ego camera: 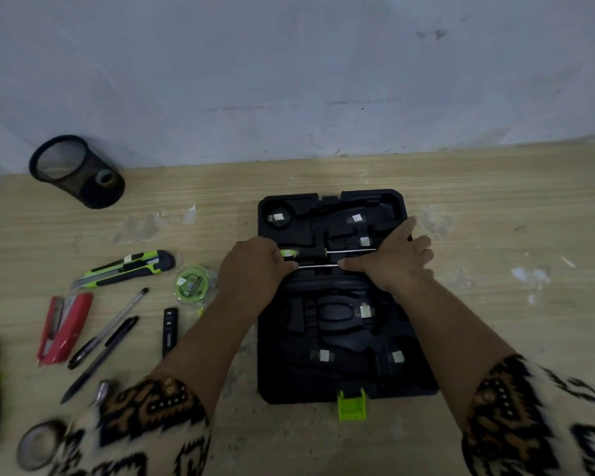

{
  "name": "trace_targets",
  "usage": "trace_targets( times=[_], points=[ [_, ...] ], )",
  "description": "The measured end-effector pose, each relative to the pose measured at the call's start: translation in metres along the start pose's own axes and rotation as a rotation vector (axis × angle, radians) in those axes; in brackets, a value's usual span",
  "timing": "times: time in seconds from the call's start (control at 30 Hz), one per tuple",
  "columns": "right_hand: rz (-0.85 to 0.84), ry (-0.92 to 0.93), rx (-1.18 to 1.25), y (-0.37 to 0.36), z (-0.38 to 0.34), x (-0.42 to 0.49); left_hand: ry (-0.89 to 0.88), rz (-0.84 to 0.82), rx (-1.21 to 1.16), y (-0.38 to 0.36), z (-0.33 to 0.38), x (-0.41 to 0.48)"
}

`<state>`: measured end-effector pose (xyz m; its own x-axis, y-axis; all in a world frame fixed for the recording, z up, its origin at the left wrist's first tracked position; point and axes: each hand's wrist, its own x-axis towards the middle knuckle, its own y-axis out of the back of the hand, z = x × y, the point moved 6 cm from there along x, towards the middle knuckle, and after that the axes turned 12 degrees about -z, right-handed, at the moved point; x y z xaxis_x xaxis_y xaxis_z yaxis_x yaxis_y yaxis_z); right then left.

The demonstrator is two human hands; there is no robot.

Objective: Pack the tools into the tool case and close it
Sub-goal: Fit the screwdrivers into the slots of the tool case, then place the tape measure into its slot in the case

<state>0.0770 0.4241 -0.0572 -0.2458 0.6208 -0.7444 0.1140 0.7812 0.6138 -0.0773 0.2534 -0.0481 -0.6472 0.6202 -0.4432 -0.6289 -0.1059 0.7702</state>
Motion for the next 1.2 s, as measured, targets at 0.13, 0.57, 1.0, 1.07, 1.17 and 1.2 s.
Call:
trace_targets(
  times=[0.13,0.57,1.0,1.07,1.17,1.2],
  points=[
    [0.257,0.169,-0.143,-0.004,-0.007,-0.022,-0.126,0.079,-0.114,0.003,-0.003,-0.017],
    [0.351,1.13,-0.485,-0.146,-0.077,-0.129,0.012,0.258,-0.114,0.019,-0.112,-0.115],
    [0.124,1.059,-0.587,-0.186,-0.07,-0.105,0.138,0.2,0.211,0.034,-0.122,-0.063],
    [0.074,1.045,-0.532,-0.181,-0.07,-0.104,0.157,0.138,0.284,0.03,-0.116,-0.055],
    [0.031,1.078,-0.462,-0.174,-0.07,-0.106,0.145,0.121,0.29,0.027,-0.112,-0.05],
    [0.025,1.082,-0.428,-0.17,-0.071,-0.109,0.136,0.127,0.281,0.028,-0.11,-0.05]
  ],
)
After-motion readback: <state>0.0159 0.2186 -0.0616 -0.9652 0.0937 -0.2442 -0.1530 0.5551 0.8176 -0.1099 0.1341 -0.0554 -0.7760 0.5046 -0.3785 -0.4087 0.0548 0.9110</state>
